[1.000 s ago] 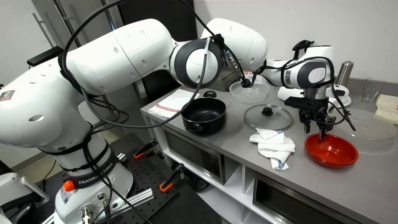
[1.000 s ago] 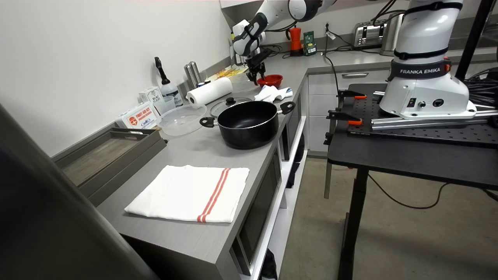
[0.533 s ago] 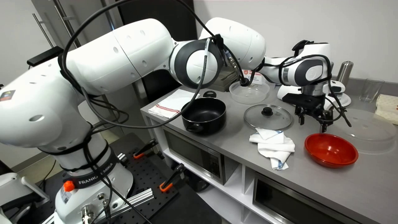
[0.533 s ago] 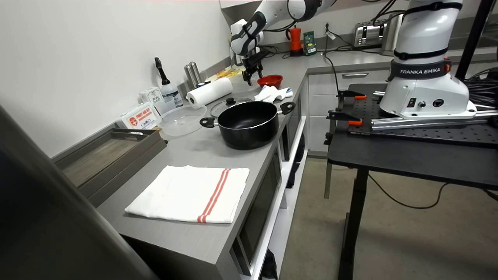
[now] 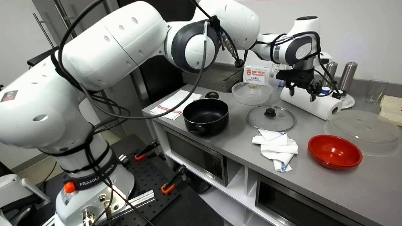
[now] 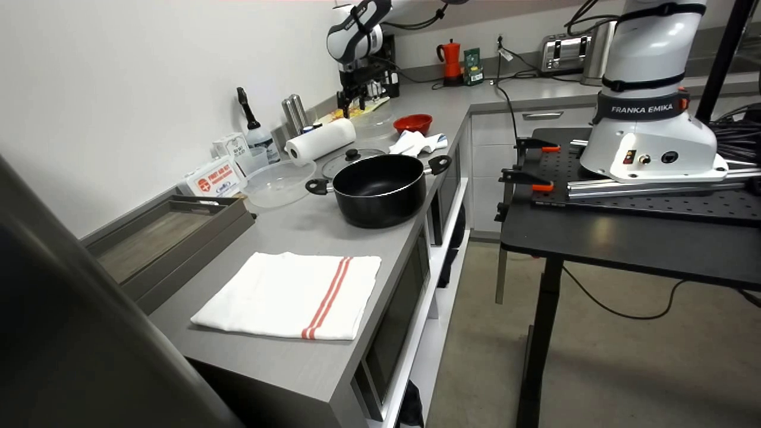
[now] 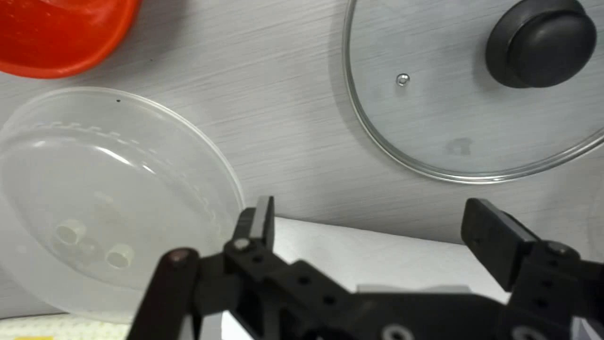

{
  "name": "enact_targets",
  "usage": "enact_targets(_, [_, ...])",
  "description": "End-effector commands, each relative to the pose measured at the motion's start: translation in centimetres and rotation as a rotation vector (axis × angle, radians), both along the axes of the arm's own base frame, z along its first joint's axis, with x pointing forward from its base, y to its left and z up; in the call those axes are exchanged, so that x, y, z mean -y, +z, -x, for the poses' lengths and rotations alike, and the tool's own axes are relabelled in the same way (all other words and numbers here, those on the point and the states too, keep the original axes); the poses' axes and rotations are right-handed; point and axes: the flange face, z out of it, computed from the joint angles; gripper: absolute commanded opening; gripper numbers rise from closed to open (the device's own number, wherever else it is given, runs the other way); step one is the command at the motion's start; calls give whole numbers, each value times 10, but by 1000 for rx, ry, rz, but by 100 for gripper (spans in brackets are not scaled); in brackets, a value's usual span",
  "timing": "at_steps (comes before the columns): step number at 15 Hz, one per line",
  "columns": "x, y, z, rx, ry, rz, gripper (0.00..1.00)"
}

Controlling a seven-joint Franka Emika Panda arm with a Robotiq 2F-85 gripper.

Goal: Move the red bowl to the right

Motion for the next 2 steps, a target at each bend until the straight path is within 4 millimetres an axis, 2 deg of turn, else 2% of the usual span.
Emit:
enact_targets(1, [-3, 4, 0, 0, 5, -2, 100])
enact_targets(2, [-4, 5, 1, -1, 7, -4, 100])
